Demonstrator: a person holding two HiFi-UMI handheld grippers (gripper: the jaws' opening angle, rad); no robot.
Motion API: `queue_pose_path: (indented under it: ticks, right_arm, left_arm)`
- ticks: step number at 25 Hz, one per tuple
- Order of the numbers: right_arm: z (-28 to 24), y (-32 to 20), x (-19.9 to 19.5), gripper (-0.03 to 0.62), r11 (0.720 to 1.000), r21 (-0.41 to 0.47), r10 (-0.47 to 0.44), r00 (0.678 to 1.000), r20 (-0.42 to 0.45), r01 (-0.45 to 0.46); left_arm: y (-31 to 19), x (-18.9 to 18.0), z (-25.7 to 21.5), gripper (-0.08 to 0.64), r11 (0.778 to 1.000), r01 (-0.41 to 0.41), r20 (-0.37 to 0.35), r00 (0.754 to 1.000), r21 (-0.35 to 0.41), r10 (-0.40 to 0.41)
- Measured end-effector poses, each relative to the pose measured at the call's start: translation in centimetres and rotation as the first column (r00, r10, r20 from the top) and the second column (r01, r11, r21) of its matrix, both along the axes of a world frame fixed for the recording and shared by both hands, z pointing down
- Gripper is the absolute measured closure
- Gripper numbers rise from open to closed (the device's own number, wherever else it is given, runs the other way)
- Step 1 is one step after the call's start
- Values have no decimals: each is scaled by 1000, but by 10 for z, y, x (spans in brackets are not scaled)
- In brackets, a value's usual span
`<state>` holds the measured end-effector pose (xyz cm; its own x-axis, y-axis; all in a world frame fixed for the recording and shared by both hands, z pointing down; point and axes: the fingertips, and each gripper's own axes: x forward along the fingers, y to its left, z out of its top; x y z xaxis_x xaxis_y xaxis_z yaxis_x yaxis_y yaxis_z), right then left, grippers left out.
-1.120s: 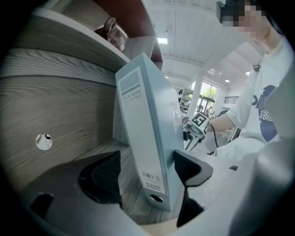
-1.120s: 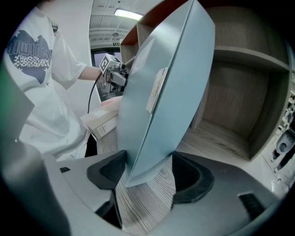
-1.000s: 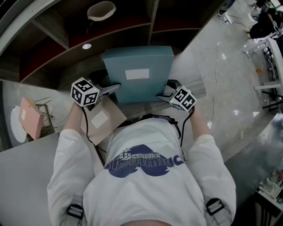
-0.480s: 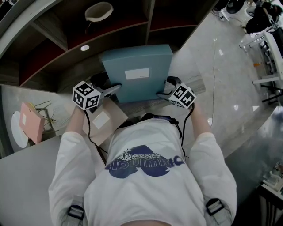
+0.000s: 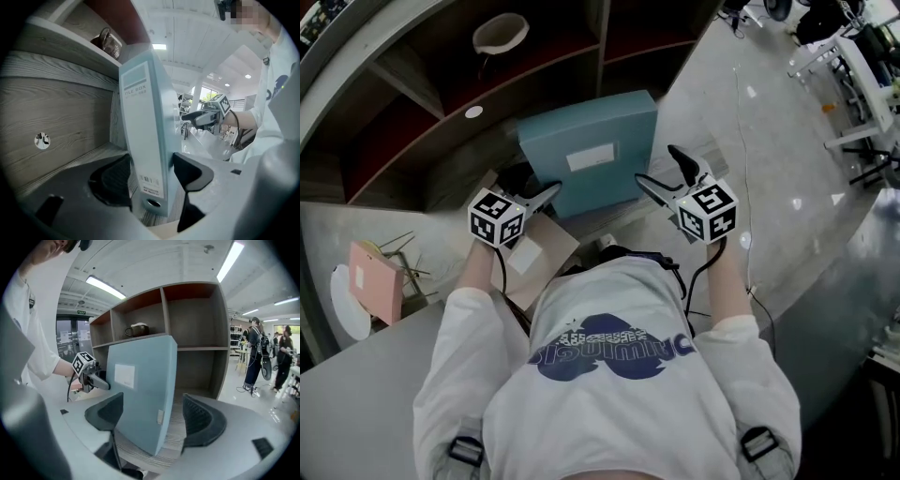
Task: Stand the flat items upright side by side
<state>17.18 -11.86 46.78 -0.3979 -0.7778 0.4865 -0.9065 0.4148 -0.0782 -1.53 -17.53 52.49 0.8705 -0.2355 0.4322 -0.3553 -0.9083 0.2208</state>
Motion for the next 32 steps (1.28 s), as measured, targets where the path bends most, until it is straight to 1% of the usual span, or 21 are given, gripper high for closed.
queue_pose_path:
  ticks: [3, 5, 8, 11, 14, 17, 20, 23, 25, 28, 32]
  right_arm:
    - [-8, 6, -24, 222, 999, 4, 42, 998, -43, -42]
    - [-6, 5, -35, 218, 996, 0, 88, 994, -67, -88]
    - [-3, -3, -39, 215, 987, 4, 158, 984, -86, -158]
    - [-3, -5, -38, 215, 983, 4, 185, 979, -92, -185]
    - [-2, -2, -38, 215, 984, 6, 178, 977, -116, -178]
    - [-1, 2, -38, 215, 986, 19, 167, 977, -135, -165]
    - [-1, 3, -34, 215, 989, 21, 151, 978, -142, -150]
    - [1, 4, -31, 215, 992, 9, 124, 980, -154, -124]
    - [2, 5, -29, 215, 994, 13, 110, 982, -151, -109]
    - [4, 6, -25, 215, 997, 24, 80, 985, -154, -77]
    - [5, 6, -14, 215, 999, 38, 34, 987, -157, -28]
  left_arm:
    - [8, -1, -1, 259, 1000, -5, 13, 1000, 27, 5]
    - [14, -3, -1, 259, 999, -10, 23, 1000, 47, 9]
    - [17, -4, -2, 259, 998, -6, 26, 1000, 67, 4]
    - [20, -4, -3, 259, 997, 3, 23, 1000, 80, -5]
    - [28, -4, -4, 259, 995, 6, 20, 1000, 96, -8]
    - [38, -5, -4, 258, 990, 0, 33, 999, 140, -4]
    - [51, -3, -4, 258, 974, -47, 97, 995, 220, 26]
    - [67, -1, -4, 256, 961, -72, 130, 991, 265, 38]
    - [73, 0, -4, 252, 957, -67, 142, 989, 283, 27]
    - [80, 7, -3, 249, 949, -57, 141, 990, 309, 13]
    - [89, 17, -7, 245, 934, -23, 152, 988, 358, -34]
